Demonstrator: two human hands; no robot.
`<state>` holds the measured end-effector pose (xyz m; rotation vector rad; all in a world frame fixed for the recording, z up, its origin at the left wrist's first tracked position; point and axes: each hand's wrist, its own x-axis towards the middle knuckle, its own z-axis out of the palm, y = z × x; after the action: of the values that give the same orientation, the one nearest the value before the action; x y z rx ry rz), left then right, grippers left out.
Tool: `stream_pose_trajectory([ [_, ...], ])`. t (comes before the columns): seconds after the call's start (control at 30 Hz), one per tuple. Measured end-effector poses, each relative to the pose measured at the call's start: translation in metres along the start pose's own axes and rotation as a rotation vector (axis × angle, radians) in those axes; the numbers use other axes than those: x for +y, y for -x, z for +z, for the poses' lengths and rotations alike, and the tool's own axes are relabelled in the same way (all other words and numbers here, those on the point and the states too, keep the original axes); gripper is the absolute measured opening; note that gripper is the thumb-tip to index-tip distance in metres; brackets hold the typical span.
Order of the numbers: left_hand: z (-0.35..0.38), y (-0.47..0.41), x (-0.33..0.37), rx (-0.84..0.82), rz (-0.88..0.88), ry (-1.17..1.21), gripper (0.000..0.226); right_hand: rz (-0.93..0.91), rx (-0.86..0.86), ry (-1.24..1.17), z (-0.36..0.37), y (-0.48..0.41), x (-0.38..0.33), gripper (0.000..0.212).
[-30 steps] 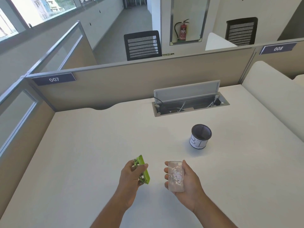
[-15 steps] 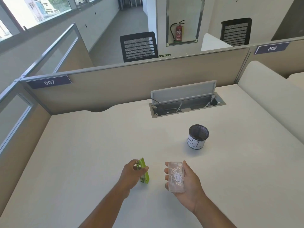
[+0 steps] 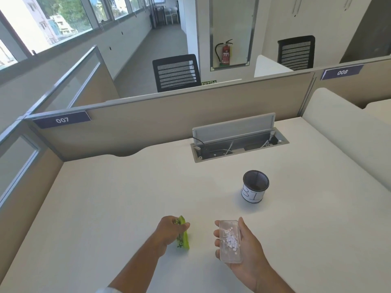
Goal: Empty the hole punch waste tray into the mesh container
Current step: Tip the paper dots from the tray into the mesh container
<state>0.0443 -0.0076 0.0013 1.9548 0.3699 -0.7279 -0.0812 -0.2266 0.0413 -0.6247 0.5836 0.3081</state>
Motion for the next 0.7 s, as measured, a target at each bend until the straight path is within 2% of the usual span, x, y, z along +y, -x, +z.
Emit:
stream_pose_trajectory([
  [0.07, 0.001, -0.001, 0.001, -0.005, -0.002, 0.003, 0.024, -0.003, -0.001, 0.007, 0.001, 0.001, -0.002, 0.07],
  [0.17, 0.003, 0.002, 0.0, 0.006, 0.002, 0.023, 0.044, -0.018, 0.014, 0.02, 0.003, 0.005, -0.004, 0.068],
  [0.23, 0.006, 0.008, 0.002, 0.078, 0.003, 0.01, 0.061, -0.028, 0.031, 0.023, 0.006, 0.009, -0.007, 0.065],
  [0.3, 0.01, 0.017, 0.007, 0.22, -0.008, -0.17, 0.075, -0.044, 0.059, 0.037, 0.008, 0.013, -0.01, 0.062],
  [0.37, 0.02, 0.031, 0.017, 0.351, 0.06, -0.308, 0.075, -0.07, 0.092, 0.082, 0.008, 0.015, -0.015, 0.058],
  [0.43, 0.033, 0.045, 0.028, 0.398, 0.211, -0.248, 0.057, -0.108, 0.14, 0.147, 0.008, 0.016, -0.02, 0.055],
  [0.47, 0.04, 0.051, 0.033, 0.366, 0.274, -0.182, 0.042, -0.131, 0.168, 0.174, 0.008, 0.016, -0.023, 0.053],
  [0.53, 0.055, 0.061, 0.046, 0.194, 0.318, -0.026, 0.011, -0.176, 0.221, 0.223, 0.007, 0.015, -0.029, 0.051],
  [0.6, 0.071, 0.067, 0.06, 0.03, 0.319, 0.037, 0.015, -0.206, 0.273, 0.271, 0.004, 0.014, -0.038, 0.047],
  [0.7, 0.089, 0.07, 0.08, -0.091, 0.317, 0.082, 0.021, -0.235, 0.31, 0.329, -0.001, 0.01, -0.053, 0.043],
])
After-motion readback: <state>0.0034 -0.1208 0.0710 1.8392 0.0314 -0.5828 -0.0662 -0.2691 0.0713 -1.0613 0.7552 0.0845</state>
